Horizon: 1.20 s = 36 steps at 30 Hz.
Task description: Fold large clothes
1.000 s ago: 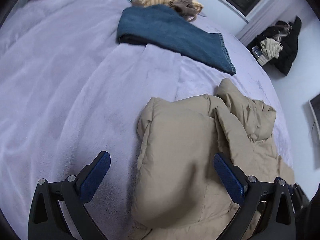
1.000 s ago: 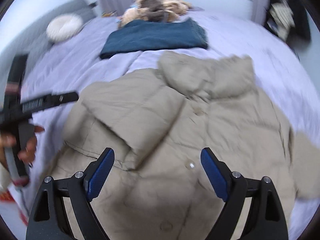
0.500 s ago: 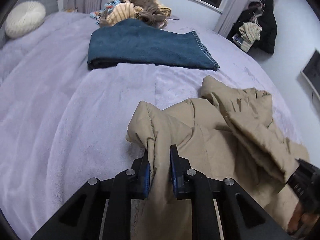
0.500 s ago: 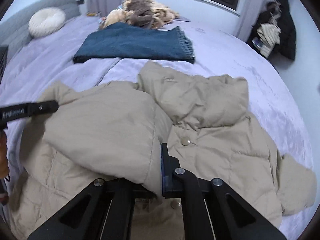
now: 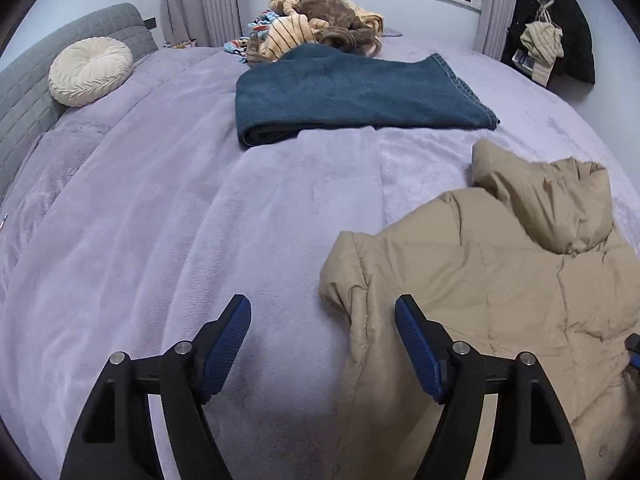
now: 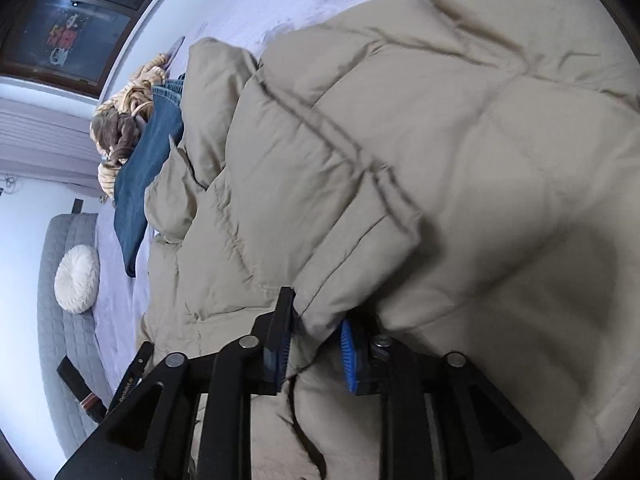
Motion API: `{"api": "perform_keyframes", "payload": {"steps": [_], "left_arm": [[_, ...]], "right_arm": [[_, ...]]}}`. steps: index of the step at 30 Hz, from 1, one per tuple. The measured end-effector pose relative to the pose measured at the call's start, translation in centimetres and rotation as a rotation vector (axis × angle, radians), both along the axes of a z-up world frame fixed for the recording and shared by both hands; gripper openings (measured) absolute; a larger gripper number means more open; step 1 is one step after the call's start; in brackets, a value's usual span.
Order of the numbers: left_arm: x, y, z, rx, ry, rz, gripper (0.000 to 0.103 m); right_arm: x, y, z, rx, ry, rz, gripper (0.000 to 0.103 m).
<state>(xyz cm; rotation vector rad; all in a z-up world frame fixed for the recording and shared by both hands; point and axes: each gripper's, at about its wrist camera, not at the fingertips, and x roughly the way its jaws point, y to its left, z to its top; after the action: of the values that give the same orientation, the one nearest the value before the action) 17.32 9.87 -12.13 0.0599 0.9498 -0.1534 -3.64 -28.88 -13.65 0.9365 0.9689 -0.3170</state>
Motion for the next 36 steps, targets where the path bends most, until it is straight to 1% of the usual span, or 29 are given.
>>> {"api": "perform_keyframes", "payload": {"steps": [1, 2, 4, 5, 7, 9, 10, 12, 14, 15, 16, 17, 19, 21, 22, 24, 27, 28, 30, 31, 32, 36], "left_arm": [[-0.3, 0.6, 0.7, -0.014, -0.005, 0.011, 0.075], [-0.7, 1.3, 1.4, -0.045, -0.006, 0.004, 0.074], [-1.5, 1.7, 2.1, -0.092, 0.011, -0.02, 0.047], [-1.9, 1.5, 2.1, -0.115, 0.041, -0.049, 0.046], [-2.8, 0.5, 1.5, -0.137, 0.078, -0.088, 0.046], [-3.8, -1.1, -0.3, -0.077, 0.106, -0.103, 0.046], [-4.0, -1.5, -1.5, -0.041, 0.116, -0.086, 0.046], [-4.5, -1.6, -3.2, -0.021, 0.126, -0.051, 0.046], [-4.5, -1.3, -4.3, -0.027, 0.128, -0.033, 0.051], [-4.4, -1.2, -4.5, -0.025, 0.127, -0.028, 0.055], [-4.2, -1.2, -4.7, -0.025, 0.127, -0.028, 0.056], [-4.0, -1.2, -4.8, -0.026, 0.132, -0.032, 0.056], [-3.7, -1.2, -4.5, -0.031, 0.145, -0.029, 0.056], [-3.6, -1.1, -3.8, -0.02, 0.146, -0.02, 0.056], [-3.8, -1.1, -3.3, -0.013, 0.142, -0.02, 0.056], [-4.4, -1.2, -2.1, -0.004, 0.139, -0.029, 0.056], [-5.8, -1.5, -0.3, -0.01, 0.136, -0.063, 0.056], [-6.3, -1.5, 0.2, -0.014, 0.137, -0.071, 0.056], [-7.3, -1.5, 1.1, -0.037, 0.157, -0.083, 0.056], [-7.8, -1.6, 1.3, -0.047, 0.165, -0.088, 0.056], [-8.4, -1.8, 1.6, -0.052, 0.174, -0.098, 0.056], [-10.8, -3.8, 2.1, -0.034, 0.193, -0.157, 0.056]], "right_arm": [[-0.4, -0.2, 0.8, -0.04, 0.001, -0.001, 0.031], [-0.9, -0.3, 2.0, -0.107, -0.007, 0.002, 0.031], [-1.2, 0.0, 4.5, -0.249, -0.045, 0.037, 0.029], [-1.2, 0.2, 5.2, -0.287, -0.065, 0.063, 0.026], [0.7, 0.8, 5.6, -0.311, -0.086, 0.163, 0.025], [3.0, 1.5, 4.9, -0.312, -0.085, 0.244, 0.025], [4.5, 1.8, 4.0, -0.325, -0.066, 0.286, 0.025], [5.9, 1.9, 2.0, -0.362, -0.004, 0.314, 0.024], [6.1, 1.4, -0.3, -0.349, 0.05, 0.311, 0.011], [5.8, 1.2, -0.8, -0.345, 0.052, 0.306, 0.009], [5.3, 1.1, -1.0, -0.347, 0.045, 0.302, 0.006], [4.9, 1.1, -1.1, -0.351, 0.046, 0.299, 0.004], [4.1, 0.9, -0.7, -0.345, 0.052, 0.293, 0.004], [3.4, 0.7, -0.1, -0.333, 0.064, 0.28, 0.004], [2.9, 0.4, 0.3, -0.32, 0.065, 0.272, 0.009], [1.7, -0.1, 1.0, -0.268, 0.058, 0.249, 0.009], [-0.5, -0.6, 2.0, -0.191, 0.052, 0.214, 0.011], [-1.3, -0.5, 2.3, -0.172, 0.049, 0.205, 0.014], [-3.0, 0.0, 2.9, -0.141, 0.039, 0.193, 0.023], [-3.9, 0.4, 3.1, -0.13, 0.04, 0.188, 0.034], [-4.6, 0.8, 3.2, -0.122, 0.043, 0.184, 0.04], [-6.9, 2.3, 3.4, -0.083, 0.064, 0.163, 0.04]]}}
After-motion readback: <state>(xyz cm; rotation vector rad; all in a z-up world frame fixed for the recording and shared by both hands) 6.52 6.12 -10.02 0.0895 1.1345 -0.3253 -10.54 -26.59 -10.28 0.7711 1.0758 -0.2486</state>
